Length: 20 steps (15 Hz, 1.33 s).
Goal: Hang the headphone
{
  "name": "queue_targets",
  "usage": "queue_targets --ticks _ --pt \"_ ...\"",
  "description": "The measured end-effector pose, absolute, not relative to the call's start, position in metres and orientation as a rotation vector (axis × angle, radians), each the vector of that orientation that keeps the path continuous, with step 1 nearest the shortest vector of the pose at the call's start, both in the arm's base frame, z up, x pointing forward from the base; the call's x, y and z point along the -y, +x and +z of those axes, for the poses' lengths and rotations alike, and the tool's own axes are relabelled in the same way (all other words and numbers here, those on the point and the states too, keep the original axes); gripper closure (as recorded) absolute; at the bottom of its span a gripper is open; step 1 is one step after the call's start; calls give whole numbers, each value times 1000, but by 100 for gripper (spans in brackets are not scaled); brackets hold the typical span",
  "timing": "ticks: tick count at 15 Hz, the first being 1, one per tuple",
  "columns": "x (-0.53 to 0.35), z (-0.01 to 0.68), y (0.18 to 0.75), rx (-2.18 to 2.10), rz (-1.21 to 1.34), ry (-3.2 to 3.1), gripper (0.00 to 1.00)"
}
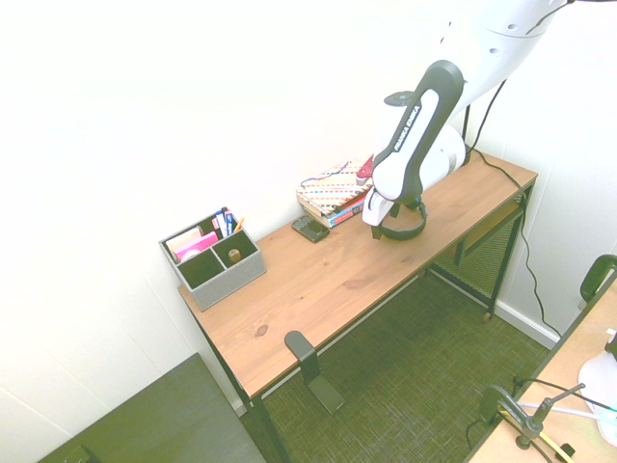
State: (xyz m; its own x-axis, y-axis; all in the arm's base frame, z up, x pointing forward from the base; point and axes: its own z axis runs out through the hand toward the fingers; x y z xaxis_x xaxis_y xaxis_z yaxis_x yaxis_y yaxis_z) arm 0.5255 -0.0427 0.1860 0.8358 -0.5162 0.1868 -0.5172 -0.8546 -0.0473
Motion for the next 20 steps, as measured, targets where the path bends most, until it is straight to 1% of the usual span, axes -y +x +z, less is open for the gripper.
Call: queue_targets --ticks 7,20 --pt "51 165 527 915 278 2983 100" --pt "57 159 519 940 268 2974 100"
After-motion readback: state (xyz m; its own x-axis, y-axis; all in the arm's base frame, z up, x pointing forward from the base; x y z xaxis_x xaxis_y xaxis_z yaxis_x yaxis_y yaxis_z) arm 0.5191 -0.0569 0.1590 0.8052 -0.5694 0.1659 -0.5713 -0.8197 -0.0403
